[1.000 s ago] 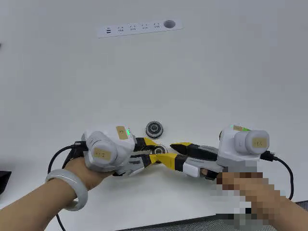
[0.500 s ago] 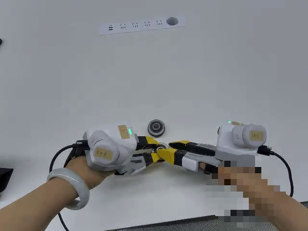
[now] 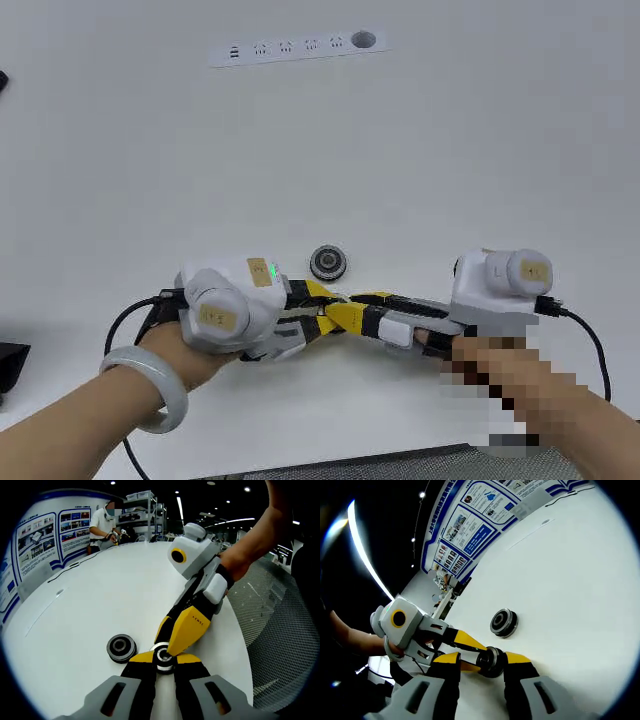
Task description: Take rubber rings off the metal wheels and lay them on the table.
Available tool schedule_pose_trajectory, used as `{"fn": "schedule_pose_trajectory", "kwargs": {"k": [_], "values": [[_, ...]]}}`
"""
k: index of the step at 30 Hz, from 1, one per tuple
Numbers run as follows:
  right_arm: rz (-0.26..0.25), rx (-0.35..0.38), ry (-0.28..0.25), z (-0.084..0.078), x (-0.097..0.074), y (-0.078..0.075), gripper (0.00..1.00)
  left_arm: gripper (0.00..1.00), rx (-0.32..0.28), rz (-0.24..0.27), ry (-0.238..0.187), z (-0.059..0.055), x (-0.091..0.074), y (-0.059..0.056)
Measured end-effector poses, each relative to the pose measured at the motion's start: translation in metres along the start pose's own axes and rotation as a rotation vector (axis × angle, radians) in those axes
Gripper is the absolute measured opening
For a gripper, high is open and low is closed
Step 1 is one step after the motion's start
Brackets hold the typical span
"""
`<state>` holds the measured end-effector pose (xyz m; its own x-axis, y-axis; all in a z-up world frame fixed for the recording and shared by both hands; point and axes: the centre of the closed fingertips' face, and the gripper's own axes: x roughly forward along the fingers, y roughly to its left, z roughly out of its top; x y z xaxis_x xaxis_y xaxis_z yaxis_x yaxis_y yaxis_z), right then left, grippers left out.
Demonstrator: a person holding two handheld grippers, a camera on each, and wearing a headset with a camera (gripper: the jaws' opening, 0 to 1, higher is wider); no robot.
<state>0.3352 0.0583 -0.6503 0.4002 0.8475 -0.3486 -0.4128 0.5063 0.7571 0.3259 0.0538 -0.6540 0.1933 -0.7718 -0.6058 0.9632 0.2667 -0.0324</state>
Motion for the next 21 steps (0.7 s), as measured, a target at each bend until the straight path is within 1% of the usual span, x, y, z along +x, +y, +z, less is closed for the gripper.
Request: {"fn": "schedule_pose_trajectory", "kwargs": {"k": [15,21], "values": [[0.032,0.080,0.023,-0.0024,-0.0070,0.0057,0.38,0.13,-0.002,0.000,-0.003,0.0000,0.0003,0.0002],[0.040,0.095,0.036,-0.0049,-0.0094,0.0066,0.39,0.13,-0.007,0.003,-0.005,0.0000,0.0002,0.0007]]}}
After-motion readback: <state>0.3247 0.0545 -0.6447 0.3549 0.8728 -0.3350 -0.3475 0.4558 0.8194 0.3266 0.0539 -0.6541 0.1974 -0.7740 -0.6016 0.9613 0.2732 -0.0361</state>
